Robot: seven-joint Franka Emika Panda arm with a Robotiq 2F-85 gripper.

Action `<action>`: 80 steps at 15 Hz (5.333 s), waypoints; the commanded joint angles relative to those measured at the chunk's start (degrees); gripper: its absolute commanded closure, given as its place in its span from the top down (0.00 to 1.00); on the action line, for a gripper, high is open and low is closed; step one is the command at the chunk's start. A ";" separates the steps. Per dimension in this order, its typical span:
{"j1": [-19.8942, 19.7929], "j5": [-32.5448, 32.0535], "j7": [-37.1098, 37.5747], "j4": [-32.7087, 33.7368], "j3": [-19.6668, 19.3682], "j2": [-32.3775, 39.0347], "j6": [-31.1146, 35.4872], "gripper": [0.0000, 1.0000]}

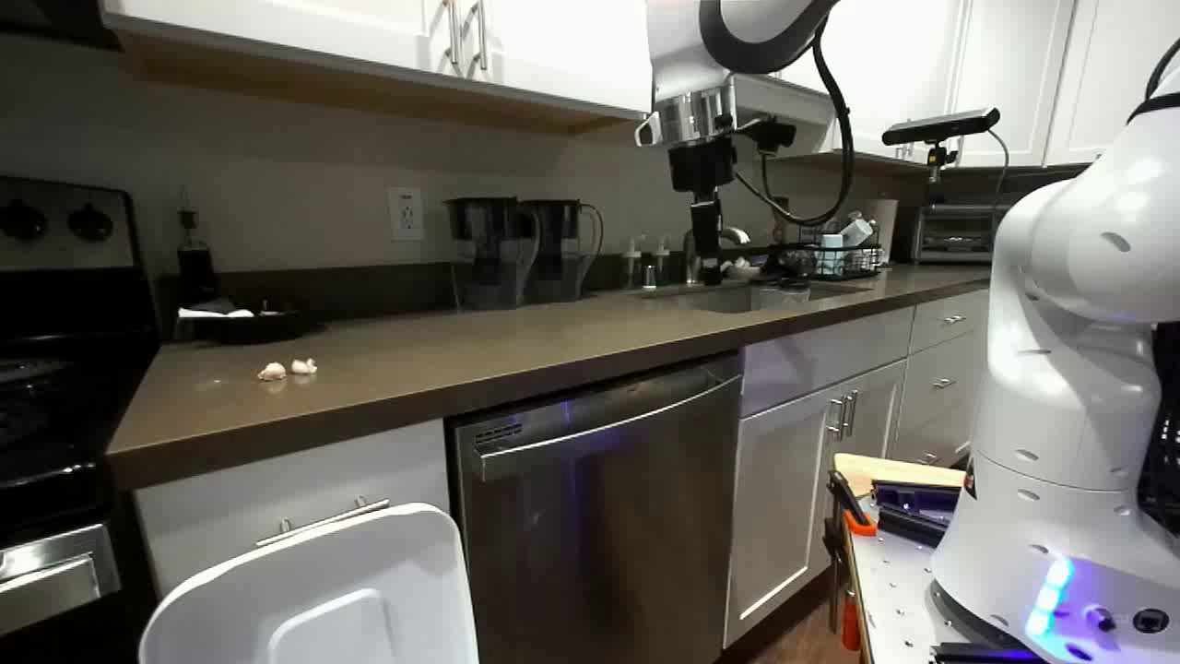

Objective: Close the white waste bin on the floor

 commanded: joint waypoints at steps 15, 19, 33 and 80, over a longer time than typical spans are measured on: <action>4.37 5.53 3.89 -3.59 0.10 11.79 19.80 1.00; 6.24 11.46 6.39 -1.46 0.90 21.96 33.27 1.00; 11.27 30.69 4.63 21.06 9.86 48.16 39.48 1.00; -1.82 21.60 -0.70 22.66 39.66 94.35 73.03 0.00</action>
